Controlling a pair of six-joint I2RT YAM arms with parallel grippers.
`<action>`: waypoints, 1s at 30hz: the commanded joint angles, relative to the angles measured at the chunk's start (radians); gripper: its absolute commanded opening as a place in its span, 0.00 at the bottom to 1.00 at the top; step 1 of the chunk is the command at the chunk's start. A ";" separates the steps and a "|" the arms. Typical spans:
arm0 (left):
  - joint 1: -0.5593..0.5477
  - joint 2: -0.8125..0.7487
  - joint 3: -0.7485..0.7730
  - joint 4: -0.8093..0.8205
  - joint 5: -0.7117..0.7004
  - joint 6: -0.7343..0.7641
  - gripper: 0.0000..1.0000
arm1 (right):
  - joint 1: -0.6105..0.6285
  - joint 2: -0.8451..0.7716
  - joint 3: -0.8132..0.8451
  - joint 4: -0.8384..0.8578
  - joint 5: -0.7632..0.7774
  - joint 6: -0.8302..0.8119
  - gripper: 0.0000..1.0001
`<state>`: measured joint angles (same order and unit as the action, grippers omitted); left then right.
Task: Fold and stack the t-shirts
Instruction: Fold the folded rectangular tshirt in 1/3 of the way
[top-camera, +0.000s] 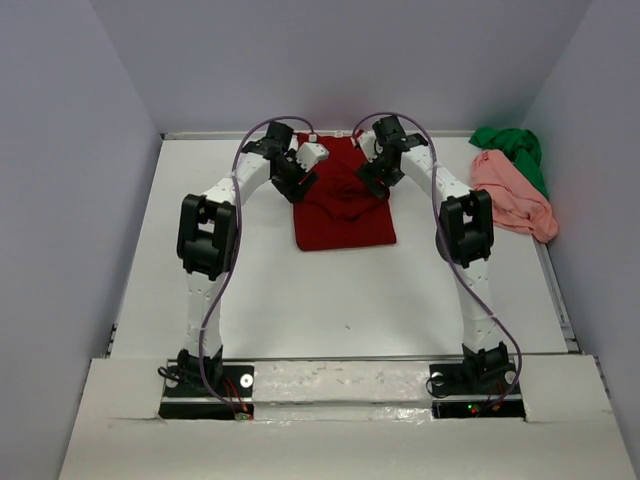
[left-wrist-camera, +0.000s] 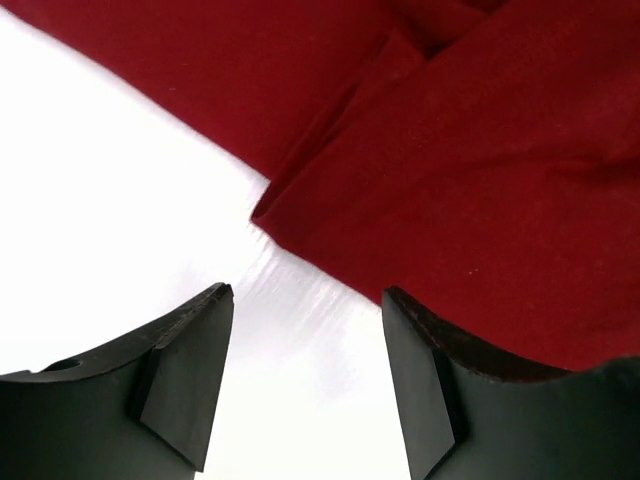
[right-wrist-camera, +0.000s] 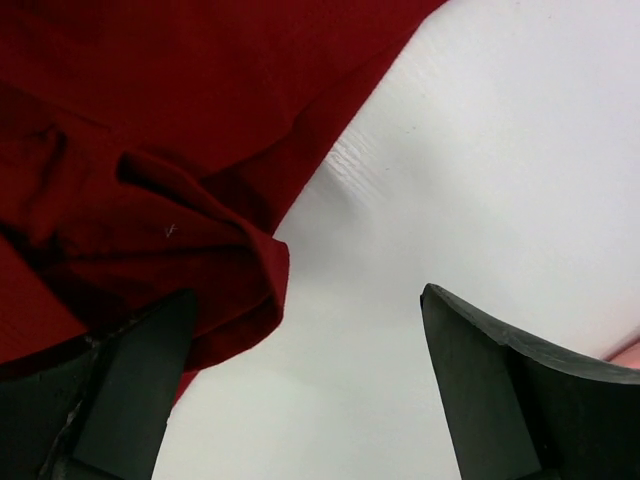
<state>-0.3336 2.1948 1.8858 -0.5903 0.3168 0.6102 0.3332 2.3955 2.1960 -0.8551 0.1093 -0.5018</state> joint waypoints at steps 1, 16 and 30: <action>0.008 -0.173 0.004 0.037 -0.067 -0.004 0.71 | -0.006 -0.113 0.016 0.045 0.061 -0.012 1.00; 0.122 -0.596 -0.423 0.101 -0.134 -0.043 0.00 | -0.006 -0.398 -0.139 -0.099 -0.175 0.046 0.21; 0.153 -0.705 -0.626 0.184 -0.153 -0.043 0.00 | 0.030 -0.018 0.206 -0.294 -0.388 -0.003 0.60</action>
<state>-0.1974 1.5749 1.2800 -0.4541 0.1749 0.5739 0.3511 2.3734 2.2902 -1.1007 -0.2249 -0.4801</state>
